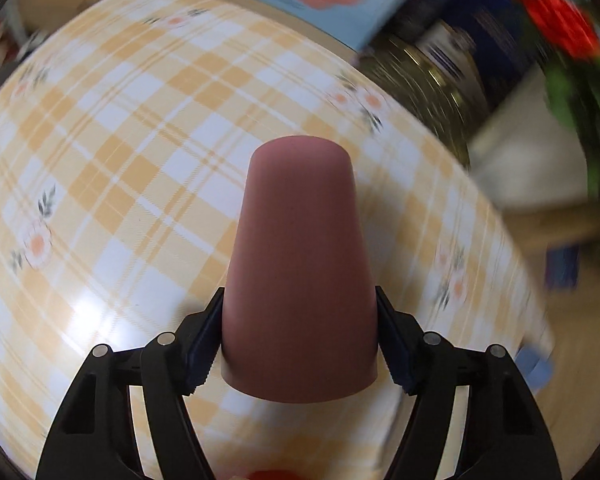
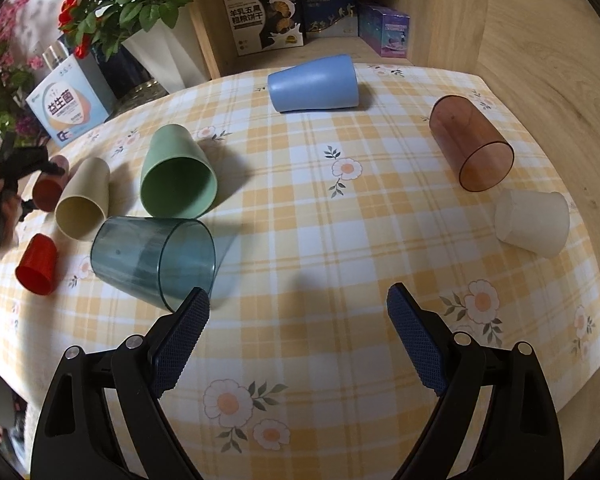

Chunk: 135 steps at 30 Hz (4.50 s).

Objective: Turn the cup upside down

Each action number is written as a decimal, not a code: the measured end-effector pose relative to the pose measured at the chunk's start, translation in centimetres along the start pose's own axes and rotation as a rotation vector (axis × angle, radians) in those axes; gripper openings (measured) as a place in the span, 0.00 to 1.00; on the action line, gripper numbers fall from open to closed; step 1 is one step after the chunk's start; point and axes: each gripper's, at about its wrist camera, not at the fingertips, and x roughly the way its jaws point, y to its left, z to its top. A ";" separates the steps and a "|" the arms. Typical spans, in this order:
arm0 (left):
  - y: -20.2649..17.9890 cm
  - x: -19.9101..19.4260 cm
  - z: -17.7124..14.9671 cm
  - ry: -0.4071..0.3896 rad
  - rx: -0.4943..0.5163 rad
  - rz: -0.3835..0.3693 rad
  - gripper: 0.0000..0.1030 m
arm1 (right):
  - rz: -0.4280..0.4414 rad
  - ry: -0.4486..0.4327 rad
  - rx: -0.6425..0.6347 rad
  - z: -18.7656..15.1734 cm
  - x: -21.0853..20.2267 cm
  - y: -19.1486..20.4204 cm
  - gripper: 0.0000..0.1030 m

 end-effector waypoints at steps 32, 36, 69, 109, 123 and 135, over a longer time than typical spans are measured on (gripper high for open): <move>0.3 -12.1 -8.4 -0.093 0.173 -0.128 0.65 | 0.074 -0.087 0.029 -1.8 -4.8 0.4 0.85; -1.8 -14.3 -12.2 -0.098 0.259 -0.162 0.65 | 0.063 -0.092 0.055 -2.3 -5.2 -0.9 0.85; -23.5 -5.5 -35.1 0.233 0.471 -0.369 0.65 | -0.042 -0.143 0.250 -5.8 -8.4 -16.5 0.85; -20.0 -9.3 -34.4 -0.009 0.628 -0.333 0.92 | 0.047 -0.012 0.216 -3.5 -8.5 -16.8 0.85; -8.5 -15.4 -30.3 -0.429 0.591 -0.076 0.94 | 0.220 0.321 0.129 2.4 -0.8 -9.7 0.85; -4.7 -14.6 -30.8 -0.418 0.547 -0.065 0.94 | 0.157 0.382 0.143 6.2 3.8 -4.5 0.84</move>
